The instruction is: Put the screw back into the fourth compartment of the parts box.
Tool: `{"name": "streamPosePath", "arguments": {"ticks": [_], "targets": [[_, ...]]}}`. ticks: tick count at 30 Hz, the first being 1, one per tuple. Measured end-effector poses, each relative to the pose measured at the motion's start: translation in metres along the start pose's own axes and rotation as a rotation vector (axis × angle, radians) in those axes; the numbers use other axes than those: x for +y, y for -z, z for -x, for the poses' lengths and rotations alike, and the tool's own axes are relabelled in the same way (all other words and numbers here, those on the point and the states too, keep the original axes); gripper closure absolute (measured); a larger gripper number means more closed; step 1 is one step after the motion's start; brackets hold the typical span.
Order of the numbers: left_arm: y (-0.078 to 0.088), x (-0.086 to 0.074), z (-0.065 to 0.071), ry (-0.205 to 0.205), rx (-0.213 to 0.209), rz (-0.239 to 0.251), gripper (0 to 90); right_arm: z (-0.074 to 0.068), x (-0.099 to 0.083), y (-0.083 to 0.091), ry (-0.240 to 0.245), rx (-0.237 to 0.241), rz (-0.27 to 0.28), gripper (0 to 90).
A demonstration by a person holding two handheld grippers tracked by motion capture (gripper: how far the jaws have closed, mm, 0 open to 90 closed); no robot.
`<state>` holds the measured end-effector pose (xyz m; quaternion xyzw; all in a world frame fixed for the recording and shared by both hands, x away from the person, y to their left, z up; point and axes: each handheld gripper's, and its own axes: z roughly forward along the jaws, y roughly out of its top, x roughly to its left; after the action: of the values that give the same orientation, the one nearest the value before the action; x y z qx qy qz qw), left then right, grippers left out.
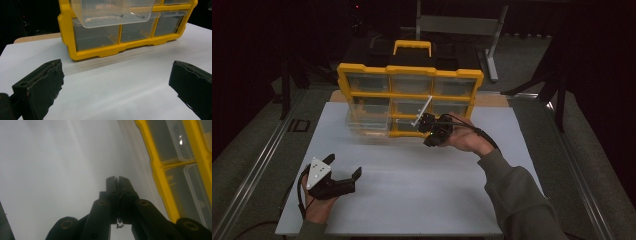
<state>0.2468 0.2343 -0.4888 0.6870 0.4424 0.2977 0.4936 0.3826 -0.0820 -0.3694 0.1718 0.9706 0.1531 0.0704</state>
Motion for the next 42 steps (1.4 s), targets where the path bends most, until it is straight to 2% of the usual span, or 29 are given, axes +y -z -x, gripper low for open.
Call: {"name": "streamPosePath", "arguments": {"ticks": [13,21,42], "targets": [[0.0,0.0,0.0,0.001,0.0,0.003,0.2,0.008,0.014,0.019,-0.008,-0.018,0.032,88.1],[0.0,0.0,0.0,0.001,-0.001,0.004,0.3,0.01,0.024,0.03,0.005,-0.027,0.046,88.1],[0.001,0.0,0.0,0.003,-0.001,0.004,0.2,0.015,0.04,0.049,0.011,-0.041,0.071,88.1]]}}
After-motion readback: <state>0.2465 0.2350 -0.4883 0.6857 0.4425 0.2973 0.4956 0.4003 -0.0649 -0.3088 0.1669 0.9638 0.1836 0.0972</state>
